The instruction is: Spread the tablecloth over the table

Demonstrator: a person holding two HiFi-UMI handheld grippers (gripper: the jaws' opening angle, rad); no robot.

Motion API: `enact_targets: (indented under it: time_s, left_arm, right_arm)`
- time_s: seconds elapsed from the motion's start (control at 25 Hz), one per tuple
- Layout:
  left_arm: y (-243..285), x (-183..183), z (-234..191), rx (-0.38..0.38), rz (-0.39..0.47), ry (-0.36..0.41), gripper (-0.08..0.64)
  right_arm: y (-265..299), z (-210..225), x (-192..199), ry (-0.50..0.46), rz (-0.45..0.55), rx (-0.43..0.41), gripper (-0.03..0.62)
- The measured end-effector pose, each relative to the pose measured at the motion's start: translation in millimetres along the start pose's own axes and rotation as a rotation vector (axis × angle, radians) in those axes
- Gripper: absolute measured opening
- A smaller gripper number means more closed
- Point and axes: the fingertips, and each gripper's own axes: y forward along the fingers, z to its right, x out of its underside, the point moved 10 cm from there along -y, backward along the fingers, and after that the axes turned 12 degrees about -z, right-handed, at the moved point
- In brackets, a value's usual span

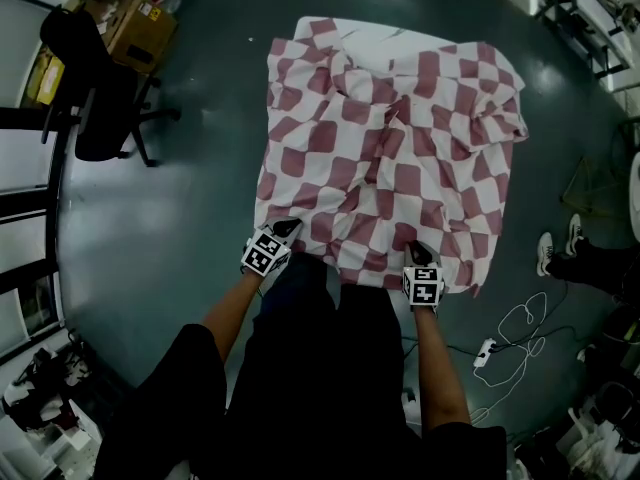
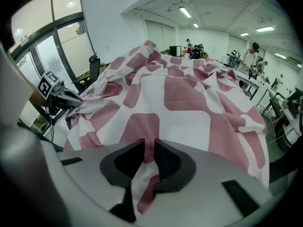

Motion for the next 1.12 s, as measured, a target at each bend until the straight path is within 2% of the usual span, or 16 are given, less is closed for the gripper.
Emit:
enact_targets:
  time_s: [0.28,0.48,0.6,0.72,0.84,0.92,1.04,1.12]
  left_arm:
    - [-24.4,18.2,-41.2,-0.007,0.000,0.008,0.017]
    - [-30.5,17.7,-50.4,-0.019,-0.029,0.055,0.017]
    - [-36.6,0.7,-34.9,-0.015,0.038,0.113,0.017]
    - [-26.4,-27.7,-13.0,0.029,0.110,0.149,0.017]
    - [-3.0,-32.5,-12.3,0.040,0.043,0.100,0.017]
    - [0.9,-21.8,-20.7,0.027,0.009,0.060,0.017]
    - [-7.1,-4.8,-26.8,0.023,0.011,0.051,0.017]
    - [-15.9,-3.8,-27.4,0.033,0.015,0.000,0.017]
  right_arm:
    - [-5.5,-9.1,15.1,0.016,-0.015,-0.020,0.089]
    - [-6.3,-23.6,7.5,0.045,-0.009,-0.036,0.140]
    - [-16.4,-12.0,0.8,0.096,0.058,0.012,0.140]
    - [-11.2,7.9,0.5,0.112,0.041,0.054,0.136]
    - [-5.4,15.2,7.8,0.084,0.003,0.086,0.115]
    - [-7.1,13.9,16.5,0.123,0.002,0.090,0.115]
    - [-9.4,9.3,24.1,0.178,0.013,0.032,0.106]
    - [-19.3,12.9,19.4,0.188,0.052,-0.025,0.140]
